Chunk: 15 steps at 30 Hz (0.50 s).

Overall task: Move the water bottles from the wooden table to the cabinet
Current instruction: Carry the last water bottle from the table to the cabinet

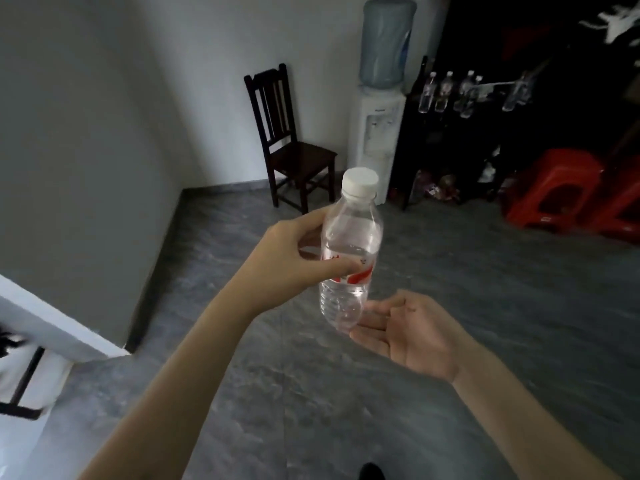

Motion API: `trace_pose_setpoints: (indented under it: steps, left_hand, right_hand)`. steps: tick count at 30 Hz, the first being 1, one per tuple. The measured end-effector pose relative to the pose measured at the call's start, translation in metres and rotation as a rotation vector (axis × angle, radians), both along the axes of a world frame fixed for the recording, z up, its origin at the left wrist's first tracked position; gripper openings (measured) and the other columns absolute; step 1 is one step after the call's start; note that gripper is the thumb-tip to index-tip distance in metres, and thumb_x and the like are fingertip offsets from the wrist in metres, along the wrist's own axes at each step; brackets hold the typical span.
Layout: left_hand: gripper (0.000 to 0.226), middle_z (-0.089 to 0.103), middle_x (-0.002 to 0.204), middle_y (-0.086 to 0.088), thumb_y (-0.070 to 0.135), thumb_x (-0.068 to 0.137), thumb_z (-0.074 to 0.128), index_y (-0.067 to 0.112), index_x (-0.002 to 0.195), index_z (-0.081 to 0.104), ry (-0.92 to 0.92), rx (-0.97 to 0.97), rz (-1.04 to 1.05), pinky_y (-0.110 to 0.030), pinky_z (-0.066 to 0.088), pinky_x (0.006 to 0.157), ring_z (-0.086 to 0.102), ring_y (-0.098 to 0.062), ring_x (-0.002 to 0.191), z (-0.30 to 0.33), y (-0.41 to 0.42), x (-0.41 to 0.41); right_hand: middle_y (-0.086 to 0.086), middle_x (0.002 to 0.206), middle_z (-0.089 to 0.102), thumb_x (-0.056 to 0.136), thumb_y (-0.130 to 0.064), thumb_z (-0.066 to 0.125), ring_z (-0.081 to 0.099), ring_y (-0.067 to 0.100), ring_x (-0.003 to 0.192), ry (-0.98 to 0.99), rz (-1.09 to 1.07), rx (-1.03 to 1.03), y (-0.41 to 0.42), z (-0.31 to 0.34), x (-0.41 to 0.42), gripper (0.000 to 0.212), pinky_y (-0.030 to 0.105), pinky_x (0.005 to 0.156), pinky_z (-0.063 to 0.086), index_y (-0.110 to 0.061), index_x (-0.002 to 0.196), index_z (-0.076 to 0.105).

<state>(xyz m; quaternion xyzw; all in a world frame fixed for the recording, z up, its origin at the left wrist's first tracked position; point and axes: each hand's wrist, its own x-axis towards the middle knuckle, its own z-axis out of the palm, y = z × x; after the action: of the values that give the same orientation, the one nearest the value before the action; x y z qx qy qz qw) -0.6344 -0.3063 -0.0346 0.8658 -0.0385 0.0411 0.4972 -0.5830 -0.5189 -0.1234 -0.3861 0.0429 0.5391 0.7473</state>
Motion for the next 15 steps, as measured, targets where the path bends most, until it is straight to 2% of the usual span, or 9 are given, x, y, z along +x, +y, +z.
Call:
trace_pose_setpoints:
  steps: [7, 10, 15]
  left_hand:
    - [0.050, 0.070, 0.105, 0.032, 0.047, 0.078, 0.077, 0.053, 0.122, 0.052, -0.039, 0.010, -0.008, -0.008, 0.051, 0.080, 0.067, 0.009, 0.099, 0.003, -0.042, 0.092]
    - [0.060, 0.066, 0.101, 0.039, 0.066, 0.071, 0.065, 0.051, 0.127, 0.049, -0.076, 0.030, -0.021, -0.004, 0.048, 0.080, 0.064, 0.014, 0.099, 0.008, -0.058, 0.125]
    - [0.065, 0.065, 0.103, 0.037, 0.065, 0.074, 0.063, 0.049, 0.135, 0.046, -0.079, 0.047, -0.062, -0.004, 0.048, 0.081, 0.062, 0.015, 0.102, 0.008, -0.070, 0.172]
  right_hand:
    - [0.029, 0.135, 0.058, 0.092, -0.011, 0.035, 0.055, 0.038, 0.130, -0.018, -0.077, 0.019, -0.045, 0.010, 0.077, 0.048, 0.038, 0.106, 0.045, 0.010, 0.127, 0.060]
    - [0.028, 0.134, 0.059, 0.091, -0.012, 0.038, 0.058, 0.036, 0.126, -0.038, -0.083, 0.027, -0.060, 0.015, 0.105, 0.047, 0.036, 0.104, 0.047, 0.009, 0.124, 0.063]
    - [0.028, 0.128, 0.063, 0.090, -0.012, 0.038, 0.064, 0.035, 0.118, -0.060, -0.128, -0.004, -0.072, 0.017, 0.149, 0.046, 0.038, 0.101, 0.050, 0.009, 0.118, 0.068]
